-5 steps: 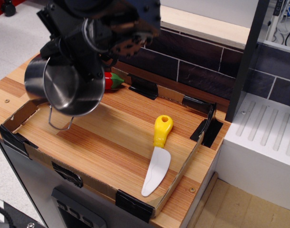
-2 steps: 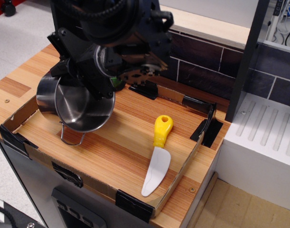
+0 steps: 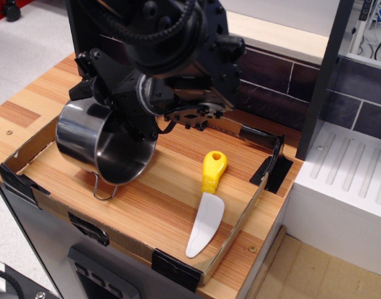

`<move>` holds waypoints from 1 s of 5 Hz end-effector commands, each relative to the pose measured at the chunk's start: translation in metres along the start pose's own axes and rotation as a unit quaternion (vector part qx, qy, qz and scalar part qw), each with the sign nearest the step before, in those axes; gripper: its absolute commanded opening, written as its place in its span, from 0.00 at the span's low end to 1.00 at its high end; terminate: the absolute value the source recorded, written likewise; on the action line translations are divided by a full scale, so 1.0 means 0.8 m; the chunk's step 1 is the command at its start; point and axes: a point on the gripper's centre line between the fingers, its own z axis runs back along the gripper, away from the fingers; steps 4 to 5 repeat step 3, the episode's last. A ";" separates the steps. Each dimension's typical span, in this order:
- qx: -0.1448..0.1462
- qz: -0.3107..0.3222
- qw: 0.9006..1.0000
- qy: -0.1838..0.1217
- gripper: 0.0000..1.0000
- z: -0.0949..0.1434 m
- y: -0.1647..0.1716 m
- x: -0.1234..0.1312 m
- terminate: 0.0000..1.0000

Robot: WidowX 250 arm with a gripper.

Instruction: Topple metal pot

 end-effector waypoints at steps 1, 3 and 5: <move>-0.139 -0.075 0.981 0.109 1.00 0.038 0.007 0.006 0.00; -0.349 -0.138 0.912 0.165 1.00 0.058 0.030 0.006 1.00; -0.349 -0.138 0.912 0.165 1.00 0.058 0.030 0.006 1.00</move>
